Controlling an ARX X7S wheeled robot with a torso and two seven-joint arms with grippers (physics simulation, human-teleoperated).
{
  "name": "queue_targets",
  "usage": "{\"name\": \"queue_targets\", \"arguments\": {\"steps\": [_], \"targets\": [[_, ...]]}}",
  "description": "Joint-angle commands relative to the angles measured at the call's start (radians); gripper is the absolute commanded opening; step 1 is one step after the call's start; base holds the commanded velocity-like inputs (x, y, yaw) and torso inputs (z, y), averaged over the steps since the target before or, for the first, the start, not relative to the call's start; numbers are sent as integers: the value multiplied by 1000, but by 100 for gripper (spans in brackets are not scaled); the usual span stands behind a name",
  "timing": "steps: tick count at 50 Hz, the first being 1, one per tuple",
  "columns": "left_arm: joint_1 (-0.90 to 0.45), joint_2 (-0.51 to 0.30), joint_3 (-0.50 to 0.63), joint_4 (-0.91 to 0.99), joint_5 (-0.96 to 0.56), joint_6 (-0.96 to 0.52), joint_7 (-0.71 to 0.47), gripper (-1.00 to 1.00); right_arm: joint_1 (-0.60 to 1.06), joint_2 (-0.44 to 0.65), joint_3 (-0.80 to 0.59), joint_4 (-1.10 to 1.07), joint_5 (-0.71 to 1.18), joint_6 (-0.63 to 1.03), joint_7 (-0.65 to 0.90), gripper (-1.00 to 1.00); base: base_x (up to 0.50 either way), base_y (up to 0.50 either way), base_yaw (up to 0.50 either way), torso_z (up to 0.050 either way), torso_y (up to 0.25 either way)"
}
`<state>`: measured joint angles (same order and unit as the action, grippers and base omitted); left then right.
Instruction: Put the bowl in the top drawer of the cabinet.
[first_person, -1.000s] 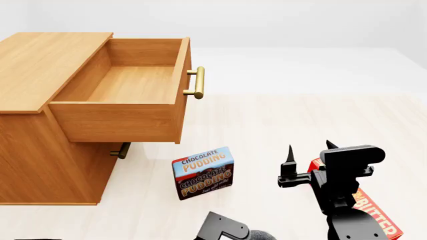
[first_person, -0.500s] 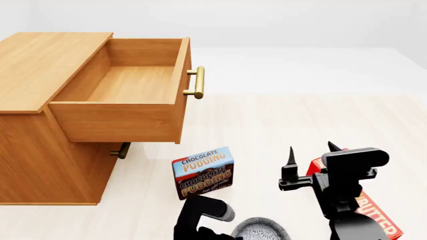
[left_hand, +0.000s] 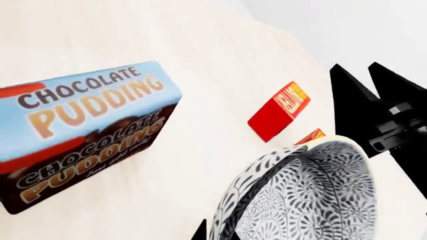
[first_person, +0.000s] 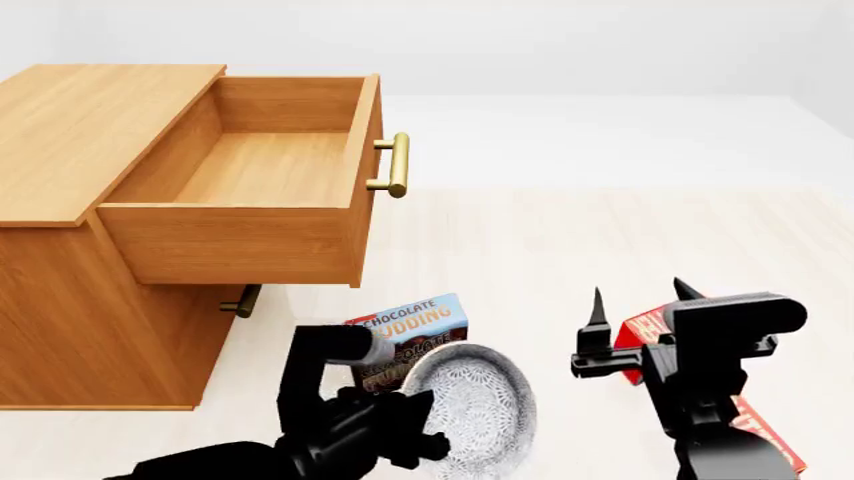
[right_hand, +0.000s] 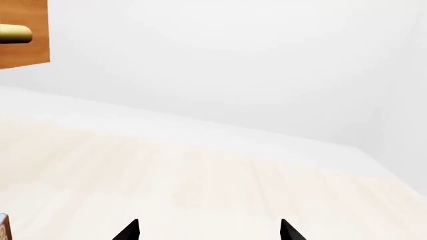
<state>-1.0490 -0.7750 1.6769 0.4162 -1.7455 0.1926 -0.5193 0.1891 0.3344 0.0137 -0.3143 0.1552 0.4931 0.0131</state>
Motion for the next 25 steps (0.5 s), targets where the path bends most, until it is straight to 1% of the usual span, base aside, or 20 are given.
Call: {"name": "queue_targets", "arguments": {"steps": [1,5,13,21,25], "targets": [[-47,-135,-71,101,-83,16,38,-100,18,0,-9,8,-2,7,8,100,0,0,0,0,0],[-57,-189,-92,164,-116,25,48,-100,28,-4,-20,21,-7,7,11,100,0,0,0,0,0],[-76,-231,-114,215,-181,16,62,-100,55,-7,-41,38,-15,19,15,100,0,0,0,0,0],[-143,-298,-171,312,-232,11,53,-100,84,-20,-72,76,-27,14,18,100,0,0,0,0,0],[-196,-316,-204,352,-256,2,19,-100,91,-23,-88,81,-33,18,19,100,0,0,0,0,0]]}}
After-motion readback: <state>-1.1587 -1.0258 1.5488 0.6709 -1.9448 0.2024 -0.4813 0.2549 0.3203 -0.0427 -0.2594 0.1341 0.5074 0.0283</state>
